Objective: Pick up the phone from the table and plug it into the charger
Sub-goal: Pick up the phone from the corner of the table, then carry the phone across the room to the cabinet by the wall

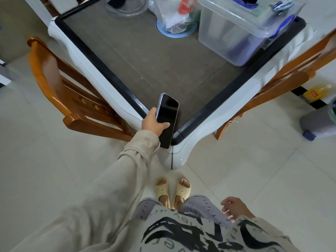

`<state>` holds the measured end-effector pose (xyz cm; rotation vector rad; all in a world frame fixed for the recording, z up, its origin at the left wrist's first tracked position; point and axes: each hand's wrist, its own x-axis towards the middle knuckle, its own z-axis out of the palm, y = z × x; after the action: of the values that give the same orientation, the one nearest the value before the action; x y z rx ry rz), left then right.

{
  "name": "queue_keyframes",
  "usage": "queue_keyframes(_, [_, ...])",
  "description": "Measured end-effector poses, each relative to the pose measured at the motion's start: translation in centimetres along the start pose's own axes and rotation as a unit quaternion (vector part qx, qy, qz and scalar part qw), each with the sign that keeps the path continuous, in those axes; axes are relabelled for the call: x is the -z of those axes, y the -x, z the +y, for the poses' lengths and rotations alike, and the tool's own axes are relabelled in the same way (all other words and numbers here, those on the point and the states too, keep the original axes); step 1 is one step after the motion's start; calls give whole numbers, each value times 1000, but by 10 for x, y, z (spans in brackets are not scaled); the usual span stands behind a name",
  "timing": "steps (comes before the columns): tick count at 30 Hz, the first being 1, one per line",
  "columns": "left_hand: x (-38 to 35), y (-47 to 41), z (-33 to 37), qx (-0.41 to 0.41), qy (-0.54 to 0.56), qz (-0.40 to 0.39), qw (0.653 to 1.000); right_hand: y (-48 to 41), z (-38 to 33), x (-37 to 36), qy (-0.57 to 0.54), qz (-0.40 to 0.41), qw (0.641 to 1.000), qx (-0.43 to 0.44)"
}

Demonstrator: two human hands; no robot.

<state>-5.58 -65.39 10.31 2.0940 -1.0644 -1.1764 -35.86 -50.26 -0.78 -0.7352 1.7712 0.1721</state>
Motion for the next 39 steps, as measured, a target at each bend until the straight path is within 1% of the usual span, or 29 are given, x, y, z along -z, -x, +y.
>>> queue_keyframes(2, [9, 20, -18, -19, 45, -25, 998, -3, -6, 0, -32, -2, 999, 2])
queue_keyframes(4, [17, 43, -42, -19, 103, -37, 994, -6, -10, -1, -32, -9, 999, 7])
queue_keyframes(7, [22, 76, -81, 35, 148, -48, 987, -7, -13, -2, 0, -28, 1000, 15])
queue_keyframes(10, [22, 99, -120, 89, 164, -31, 982, -4, -16, -3, 16, -44, 999, 15])
queue_keyframes(13, [20, 113, -150, 128, 127, -25, 983, 1, -17, -5, 27, -51, 998, 19])
queue_keyframes(16, [21, 113, -166, 138, 74, -51, 986, 7, -15, -6, 8, -40, 999, 26])
queue_keyframes(20, [24, 100, -163, 117, 69, -111, 984, 19, -3, -11, -45, -19, 999, 22])
queue_keyframes(24, [20, 92, -154, 90, 76, -185, 976, 38, 26, -25, -122, 25, 992, -5])
queue_keyframes(26, [18, 90, -149, 75, 70, -227, 968, 50, 44, -39, -184, 47, 981, -29])
queue_keyframes(29, [12, 86, -143, 64, 31, -301, 951, 71, 73, -71, -261, 74, 960, -68])
queue_keyframes(32, [0, 82, -134, 47, -33, -377, 924, 90, 105, -113, -345, 81, 929, -110])
queue_keyframes(34, [-12, 81, -126, 19, -93, -410, 907, 103, 125, -145, -393, 87, 905, -141])
queue_keyframes(36, [-30, 83, -114, -18, -148, -443, 884, 115, 146, -178, -435, 92, 878, -175])
queue_keyframes(39, [-61, 88, -91, -81, -218, -489, 841, 135, 171, -227, -477, 115, 845, -211])
